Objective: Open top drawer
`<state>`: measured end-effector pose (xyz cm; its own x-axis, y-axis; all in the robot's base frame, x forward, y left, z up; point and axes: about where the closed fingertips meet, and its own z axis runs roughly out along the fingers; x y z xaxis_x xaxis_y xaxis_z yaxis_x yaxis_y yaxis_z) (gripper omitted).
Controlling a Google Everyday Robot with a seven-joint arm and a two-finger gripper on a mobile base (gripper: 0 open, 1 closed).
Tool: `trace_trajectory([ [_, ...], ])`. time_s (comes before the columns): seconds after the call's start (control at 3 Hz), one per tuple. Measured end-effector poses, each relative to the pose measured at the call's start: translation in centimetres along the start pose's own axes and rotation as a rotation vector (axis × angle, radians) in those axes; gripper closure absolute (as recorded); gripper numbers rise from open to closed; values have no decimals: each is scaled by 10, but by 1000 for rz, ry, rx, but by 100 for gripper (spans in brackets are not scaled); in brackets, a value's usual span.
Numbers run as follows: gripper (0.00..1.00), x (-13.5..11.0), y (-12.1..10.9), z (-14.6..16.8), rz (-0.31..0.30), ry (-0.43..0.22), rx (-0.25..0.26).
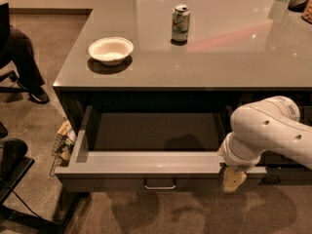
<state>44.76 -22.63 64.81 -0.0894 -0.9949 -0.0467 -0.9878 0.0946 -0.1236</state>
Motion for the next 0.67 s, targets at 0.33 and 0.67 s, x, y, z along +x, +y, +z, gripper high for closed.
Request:
trace_trajectory([
  [0.33,0,0,0,0,0,1,0],
  [0.67,0,0,0,0,0,1,0],
])
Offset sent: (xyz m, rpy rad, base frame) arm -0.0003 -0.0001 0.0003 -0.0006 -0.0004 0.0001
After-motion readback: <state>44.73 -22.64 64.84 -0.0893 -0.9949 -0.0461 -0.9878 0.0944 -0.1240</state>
